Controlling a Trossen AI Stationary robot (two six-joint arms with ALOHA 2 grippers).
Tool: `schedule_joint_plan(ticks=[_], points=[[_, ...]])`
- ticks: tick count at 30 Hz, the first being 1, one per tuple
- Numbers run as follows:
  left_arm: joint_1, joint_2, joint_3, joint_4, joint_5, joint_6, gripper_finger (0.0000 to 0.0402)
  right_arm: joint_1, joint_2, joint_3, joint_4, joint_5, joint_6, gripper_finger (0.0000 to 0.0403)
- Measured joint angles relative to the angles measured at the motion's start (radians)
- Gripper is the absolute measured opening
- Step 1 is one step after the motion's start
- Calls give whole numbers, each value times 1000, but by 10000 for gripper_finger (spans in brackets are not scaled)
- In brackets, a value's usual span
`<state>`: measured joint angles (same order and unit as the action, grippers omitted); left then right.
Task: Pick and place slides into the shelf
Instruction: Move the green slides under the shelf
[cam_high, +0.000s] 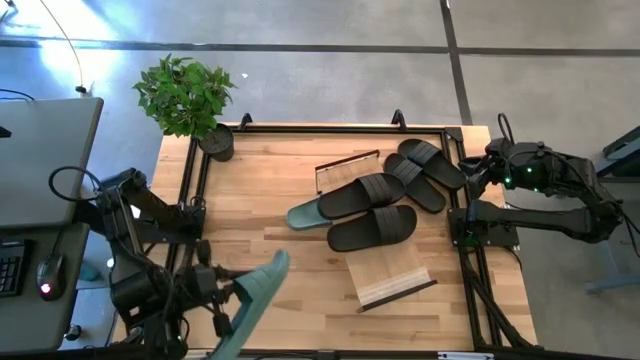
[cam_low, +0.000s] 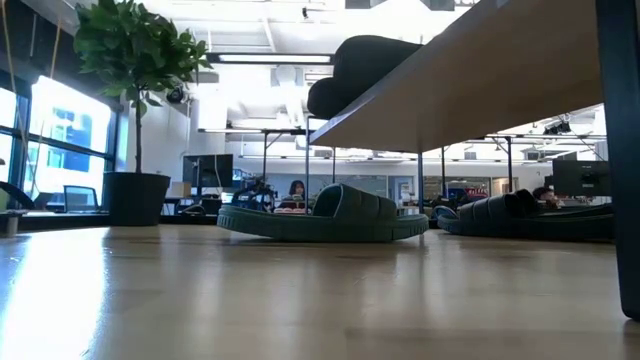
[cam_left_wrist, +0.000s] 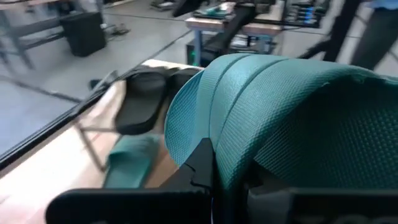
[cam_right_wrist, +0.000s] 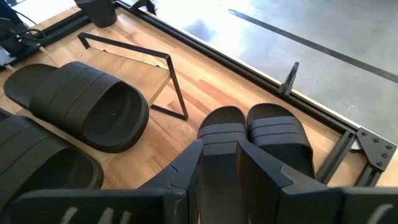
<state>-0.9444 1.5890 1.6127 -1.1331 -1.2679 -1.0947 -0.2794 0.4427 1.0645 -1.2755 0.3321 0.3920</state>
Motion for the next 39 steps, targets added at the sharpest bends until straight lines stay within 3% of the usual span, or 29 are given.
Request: schedule_joint_plan(ticks=[4, 8, 13, 17, 23, 27, 31, 34, 39], points=[[58, -1, 12, 342, 107, 442, 0, 0, 0, 0, 9, 0, 0, 87], [148, -6, 23, 608, 352, 836, 0, 0, 0, 0, 8, 0, 11, 87], [292, -10, 23, 766, 663, 1134, 0, 0, 0, 0, 8, -7, 11, 87], [401, -10, 23, 781, 805, 1288, 0, 0, 0, 0, 8, -7, 11, 87], [546, -15, -1, 707, 968, 1266, 0, 0, 0, 0, 8, -7, 24, 87], [599, -71, -120, 735, 1032, 1201, 0, 0, 0, 0, 8, -7, 37, 87], [584, -189, -289, 839, 1020, 1163, 0, 0, 0, 0, 8, -7, 37, 87], [546, -307, -430, 913, 937, 1157, 0, 0, 0, 0, 8, 1, 37, 87], [499, -468, -652, 904, 848, 1102, 0, 0, 0, 0, 8, 2, 37, 87]])
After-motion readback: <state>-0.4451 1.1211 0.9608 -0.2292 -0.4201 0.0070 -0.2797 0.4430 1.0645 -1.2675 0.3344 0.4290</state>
